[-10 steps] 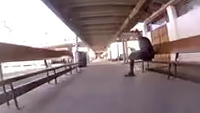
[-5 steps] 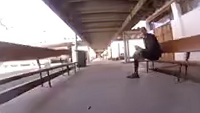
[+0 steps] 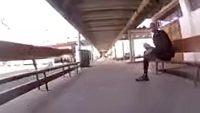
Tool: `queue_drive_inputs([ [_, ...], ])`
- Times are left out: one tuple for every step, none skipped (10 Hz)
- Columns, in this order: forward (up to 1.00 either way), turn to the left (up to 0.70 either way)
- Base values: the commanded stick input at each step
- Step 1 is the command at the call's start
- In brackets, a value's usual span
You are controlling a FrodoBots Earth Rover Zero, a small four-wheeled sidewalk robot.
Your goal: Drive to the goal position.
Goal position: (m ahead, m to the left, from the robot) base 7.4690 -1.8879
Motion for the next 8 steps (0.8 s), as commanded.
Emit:
queue_drive_inputs([
  [0.70,0.00],
  [0.70,0.00],
  [0.70,0.00],
  [0.70,0.00],
  [0.70,0.00],
  [0.70,0.00],
  [0.70,0.00],
  [0.70,0.00],
])
